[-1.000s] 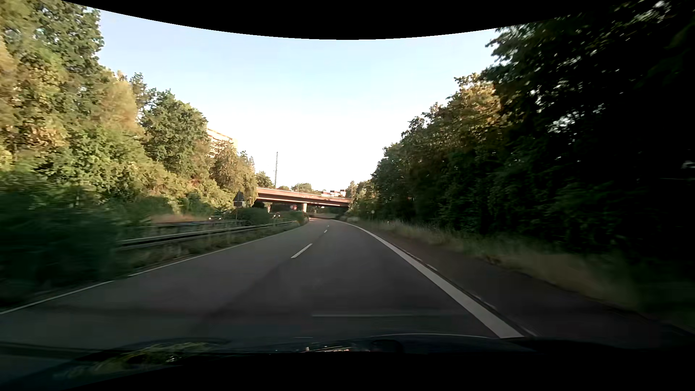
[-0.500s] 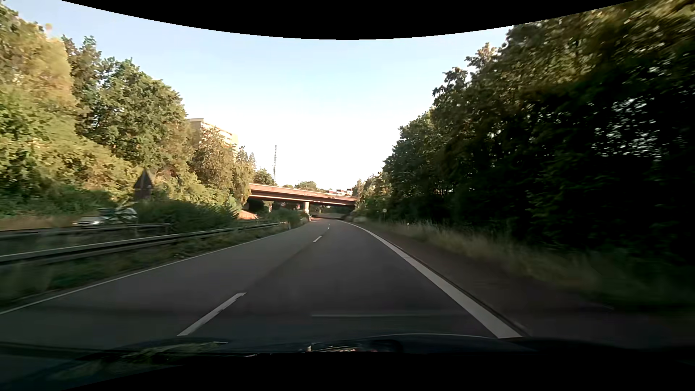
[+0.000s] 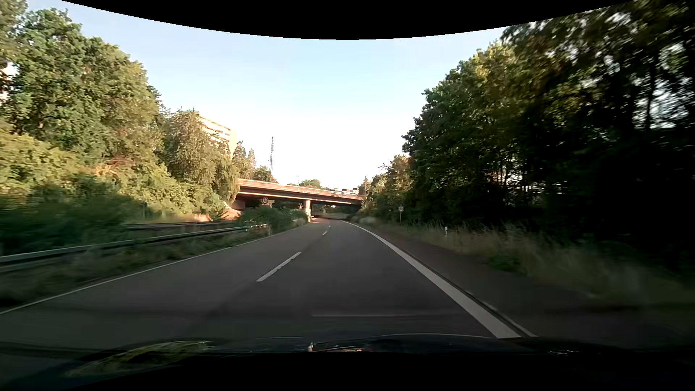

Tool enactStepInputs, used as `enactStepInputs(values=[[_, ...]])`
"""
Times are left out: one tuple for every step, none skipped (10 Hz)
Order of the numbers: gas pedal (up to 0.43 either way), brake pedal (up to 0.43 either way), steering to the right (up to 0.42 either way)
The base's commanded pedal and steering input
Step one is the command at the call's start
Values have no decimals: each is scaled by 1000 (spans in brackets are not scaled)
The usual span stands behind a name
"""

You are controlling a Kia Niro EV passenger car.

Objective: Follow the waypoints while adhering to traffic rules and regulations

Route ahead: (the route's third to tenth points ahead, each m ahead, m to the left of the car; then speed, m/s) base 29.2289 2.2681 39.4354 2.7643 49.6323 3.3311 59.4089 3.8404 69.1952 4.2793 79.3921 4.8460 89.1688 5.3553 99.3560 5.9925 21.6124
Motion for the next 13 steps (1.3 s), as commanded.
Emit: enactStepInputs(values=[[0, 0, -9], [0, 0, -9], [0, 0, -9], [0, 0, -9], [0, 0, -9], [0, 0, -9], [0, 0, -9], [0, 0, -8], [0, 0, -8], [0, 0, -8], [0, 0, -7], [0, 0, -7], [0, 0, -6]])
